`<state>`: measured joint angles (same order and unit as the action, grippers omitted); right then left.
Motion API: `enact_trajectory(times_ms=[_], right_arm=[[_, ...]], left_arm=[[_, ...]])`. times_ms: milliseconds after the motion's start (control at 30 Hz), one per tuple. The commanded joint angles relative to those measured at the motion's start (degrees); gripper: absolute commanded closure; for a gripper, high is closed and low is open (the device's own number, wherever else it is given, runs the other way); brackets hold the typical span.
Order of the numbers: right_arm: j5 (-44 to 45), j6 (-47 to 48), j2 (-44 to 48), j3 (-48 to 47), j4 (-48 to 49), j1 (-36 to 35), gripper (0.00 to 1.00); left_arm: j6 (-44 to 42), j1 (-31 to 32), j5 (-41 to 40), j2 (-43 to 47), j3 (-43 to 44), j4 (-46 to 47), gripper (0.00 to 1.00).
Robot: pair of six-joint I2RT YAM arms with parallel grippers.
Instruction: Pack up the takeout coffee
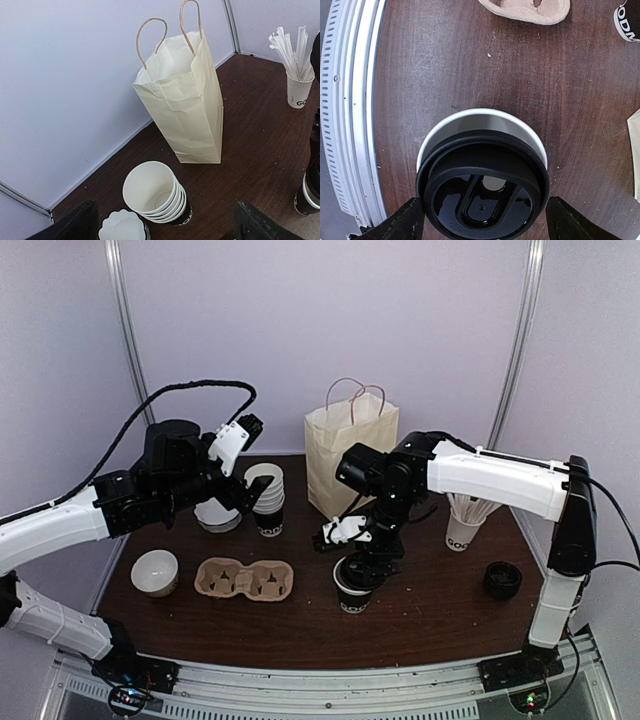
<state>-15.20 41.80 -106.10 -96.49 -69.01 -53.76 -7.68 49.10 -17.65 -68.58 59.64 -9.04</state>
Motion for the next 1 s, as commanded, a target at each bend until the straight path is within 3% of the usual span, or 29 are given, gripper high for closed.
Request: enact_trajectory(times_ms=[0, 967], right_arm=[[-0.2, -0.2, -0.7, -0.5, -1.2, -0.5, 0.11], [-1.6, -0.4, -1.2, -0.3, -1.8, -0.8, 0.07]], left_arm=[[-0.9, -0.3, 0.9, 0.3, -0.1, 1.6, 0.02], [-0.6, -0.3, 1.8, -0.2, 0.1, 1.2, 0.03]])
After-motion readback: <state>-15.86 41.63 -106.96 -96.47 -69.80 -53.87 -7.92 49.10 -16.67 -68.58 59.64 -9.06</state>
